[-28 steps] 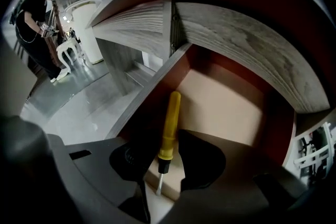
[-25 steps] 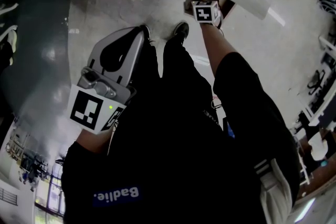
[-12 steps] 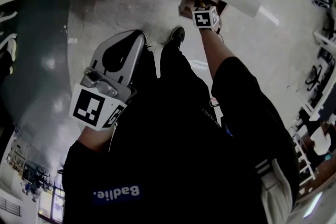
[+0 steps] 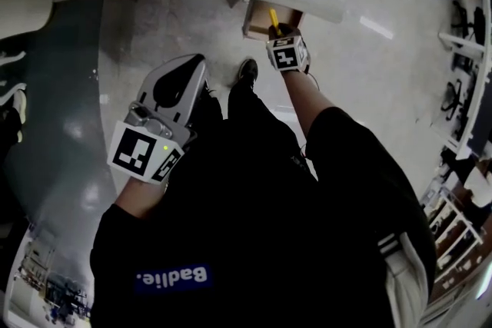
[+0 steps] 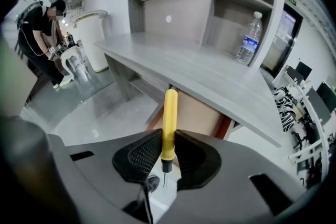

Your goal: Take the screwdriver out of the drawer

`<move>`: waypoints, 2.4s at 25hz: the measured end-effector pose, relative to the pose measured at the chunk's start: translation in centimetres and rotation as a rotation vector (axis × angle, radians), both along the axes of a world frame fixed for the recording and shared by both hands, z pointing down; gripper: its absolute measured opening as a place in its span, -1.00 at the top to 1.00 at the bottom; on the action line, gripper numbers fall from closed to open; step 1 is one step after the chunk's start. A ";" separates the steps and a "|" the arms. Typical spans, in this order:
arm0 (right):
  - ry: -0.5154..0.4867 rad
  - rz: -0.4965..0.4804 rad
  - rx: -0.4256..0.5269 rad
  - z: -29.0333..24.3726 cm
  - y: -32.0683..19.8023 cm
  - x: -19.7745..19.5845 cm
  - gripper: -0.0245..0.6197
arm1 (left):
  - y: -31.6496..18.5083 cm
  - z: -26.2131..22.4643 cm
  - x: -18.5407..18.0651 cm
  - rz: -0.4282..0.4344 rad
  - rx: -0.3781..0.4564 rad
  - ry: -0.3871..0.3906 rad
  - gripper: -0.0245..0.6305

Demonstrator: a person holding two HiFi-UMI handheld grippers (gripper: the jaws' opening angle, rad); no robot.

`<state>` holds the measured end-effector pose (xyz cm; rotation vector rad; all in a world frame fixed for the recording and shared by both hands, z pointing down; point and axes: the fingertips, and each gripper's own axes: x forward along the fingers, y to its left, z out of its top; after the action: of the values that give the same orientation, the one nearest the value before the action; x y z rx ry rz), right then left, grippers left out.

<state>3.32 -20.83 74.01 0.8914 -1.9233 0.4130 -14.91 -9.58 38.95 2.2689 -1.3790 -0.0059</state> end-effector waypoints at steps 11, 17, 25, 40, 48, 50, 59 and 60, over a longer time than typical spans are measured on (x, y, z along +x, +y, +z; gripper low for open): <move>-0.195 0.076 0.054 -11.2 1.7 -0.7 0.62 | 0.0 -3.8 3.2 0.145 0.073 -0.009 0.92; -0.349 0.095 0.072 -18.6 3.1 -2.5 0.62 | -0.1 -5.2 4.0 0.193 0.088 0.002 0.92; -0.553 0.099 0.157 -28.0 4.5 -4.2 0.63 | 0.1 -6.1 5.5 0.255 0.100 0.017 0.92; -0.771 0.006 0.235 -39.1 9.0 -6.3 0.63 | 1.0 -6.8 6.5 0.316 0.099 0.030 0.92; -0.808 -0.041 0.256 -41.1 11.2 -6.9 0.63 | 2.2 -6.9 6.9 0.324 0.104 0.032 0.92; -0.813 -0.044 0.256 -41.1 11.5 -6.9 0.63 | 2.3 -7.0 7.0 0.324 0.102 0.034 0.92; -0.821 -0.059 0.255 -41.4 11.7 -7.1 0.63 | 2.5 -7.2 7.1 0.324 0.111 0.026 0.92; -0.820 -0.058 0.254 -41.3 11.4 -7.1 0.63 | 2.3 -7.1 7.1 0.322 0.110 0.029 0.92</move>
<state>-3.78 -9.39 32.70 0.8979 -2.7948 0.5634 -7.80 -7.30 31.84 2.5480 -1.0072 -0.0086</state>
